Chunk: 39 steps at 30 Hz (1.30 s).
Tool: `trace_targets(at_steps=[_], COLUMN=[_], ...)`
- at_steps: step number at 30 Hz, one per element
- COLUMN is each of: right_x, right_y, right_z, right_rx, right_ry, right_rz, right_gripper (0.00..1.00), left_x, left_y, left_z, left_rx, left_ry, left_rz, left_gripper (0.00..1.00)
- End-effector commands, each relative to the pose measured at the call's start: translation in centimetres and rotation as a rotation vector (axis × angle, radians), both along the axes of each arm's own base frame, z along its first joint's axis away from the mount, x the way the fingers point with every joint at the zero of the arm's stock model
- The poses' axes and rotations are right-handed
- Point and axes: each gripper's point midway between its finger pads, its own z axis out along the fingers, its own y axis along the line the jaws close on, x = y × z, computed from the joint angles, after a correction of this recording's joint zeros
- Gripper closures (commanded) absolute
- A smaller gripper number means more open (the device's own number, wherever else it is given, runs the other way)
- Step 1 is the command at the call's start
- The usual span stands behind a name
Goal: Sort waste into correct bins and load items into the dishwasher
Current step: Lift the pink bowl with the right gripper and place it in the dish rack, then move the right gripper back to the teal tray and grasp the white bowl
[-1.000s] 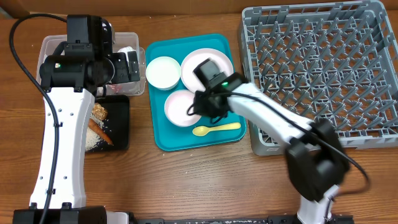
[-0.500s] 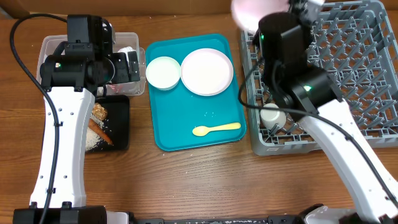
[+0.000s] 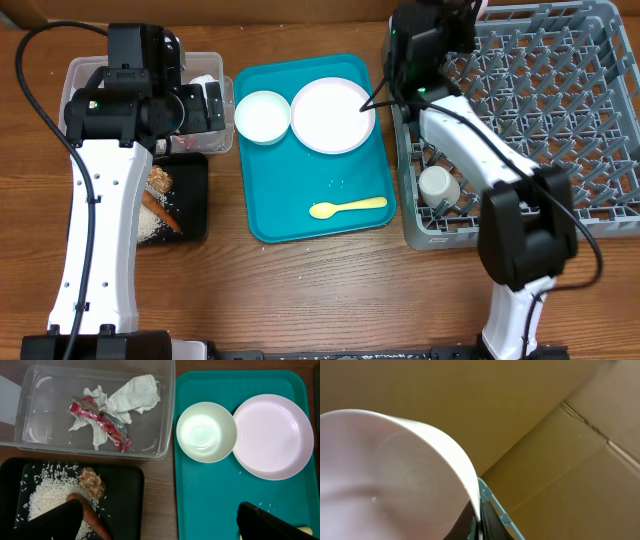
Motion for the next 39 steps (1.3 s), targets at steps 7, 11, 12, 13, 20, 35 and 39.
trace_targets(at_steps=[7,11,12,13,20,35,39], right_x=[1.9,2.2,2.2,2.2,1.8,1.0,0.7], right_y=[-0.5,-0.9,-0.9,-0.9,-0.6,3.5,5.0], right_z=[-6.5,-8.4,-8.8,-9.0,-10.7,-11.4,-11.3], right_rx=[-0.151,-0.162,-0.165,-0.167,-0.142,-0.177,-0.184], right_ry=[0.215,0.249,0.257,0.264,0.295,0.343,0.338], right_rz=[-0.011,-0.02,-0.019,-0.018,-0.017,0.049,0.066], right_gripper=[0.96,0.96,0.96,0.96,0.96,0.52,0.0], left_x=[0.3,0.3,0.3,0.3,0.3,0.3,0.3], left_y=[0.0,0.0,0.0,0.0,0.0,0.0,0.0], left_z=[0.6,0.6,0.6,0.6,0.6,0.6,0.6], left_rx=[-0.001,-0.001,-0.001,-0.001,-0.001,-0.001,-0.001], left_ry=[-0.017,-0.016,-0.016,-0.016,-0.016,-0.016,-0.016], left_rz=[0.01,0.01,0.01,0.01,0.01,0.01,0.01], left_gripper=[0.0,0.0,0.0,0.0,0.0,0.0,0.0])
